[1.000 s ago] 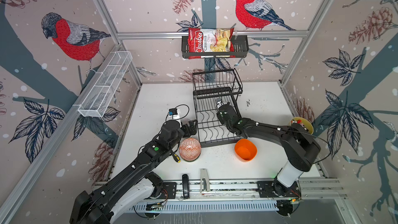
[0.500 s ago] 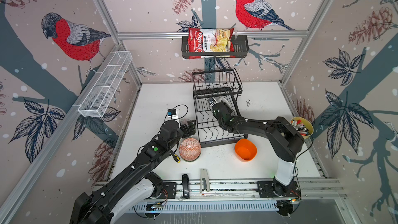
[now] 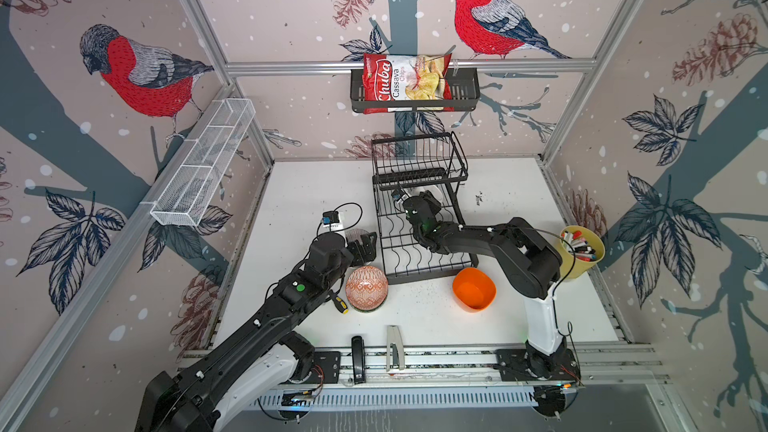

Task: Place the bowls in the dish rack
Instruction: 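Open the left gripper and withdraw it while the right gripper holds the bowl, then lower the white bowl upright into the rack slots with the right gripper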

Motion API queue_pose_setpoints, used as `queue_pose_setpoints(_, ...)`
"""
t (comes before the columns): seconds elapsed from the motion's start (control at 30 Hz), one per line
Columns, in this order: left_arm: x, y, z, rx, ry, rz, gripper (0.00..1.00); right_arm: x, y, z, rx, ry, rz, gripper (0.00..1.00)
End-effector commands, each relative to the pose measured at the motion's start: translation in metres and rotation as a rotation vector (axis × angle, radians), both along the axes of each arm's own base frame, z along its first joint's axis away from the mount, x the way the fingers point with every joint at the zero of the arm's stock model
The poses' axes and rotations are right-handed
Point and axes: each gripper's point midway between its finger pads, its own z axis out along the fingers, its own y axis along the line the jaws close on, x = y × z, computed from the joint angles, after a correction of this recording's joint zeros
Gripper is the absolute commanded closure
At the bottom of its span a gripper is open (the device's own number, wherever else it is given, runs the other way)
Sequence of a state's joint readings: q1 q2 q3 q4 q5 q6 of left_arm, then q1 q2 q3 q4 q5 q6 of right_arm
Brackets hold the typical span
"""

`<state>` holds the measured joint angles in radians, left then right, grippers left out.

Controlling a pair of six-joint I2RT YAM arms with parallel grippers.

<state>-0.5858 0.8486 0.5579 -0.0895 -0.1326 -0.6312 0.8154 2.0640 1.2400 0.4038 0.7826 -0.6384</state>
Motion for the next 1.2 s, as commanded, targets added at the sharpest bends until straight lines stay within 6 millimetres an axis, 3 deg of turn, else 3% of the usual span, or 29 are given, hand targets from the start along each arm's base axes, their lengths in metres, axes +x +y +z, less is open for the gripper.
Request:
queue_pose_setpoints(0.0, 0.002, 0.001, 0.003, -0.003, -0.012, 0.007, 0.03, 0.012, -0.001, 0.013, -0.016, -0.07, -0.021, 0.63)
queue_pose_setpoints(0.67, 0.003, -0.002, 0.006, 0.002, -0.009, -0.009, 0.03, 0.034, -0.003, -0.006, -0.162, -0.089, -0.02, 0.58)
queue_pose_setpoints(0.93, 0.003, -0.002, 0.01, 0.0, -0.015, -0.009, 0.03, 0.029, 0.007, -0.016, -0.152, -0.036, 0.008, 0.46)
queue_pose_setpoints(1.17, 0.002, 0.0, 0.012, 0.005, -0.013, -0.004, 0.03, 0.024, 0.014, -0.02, -0.118, -0.009, 0.022, 0.26)
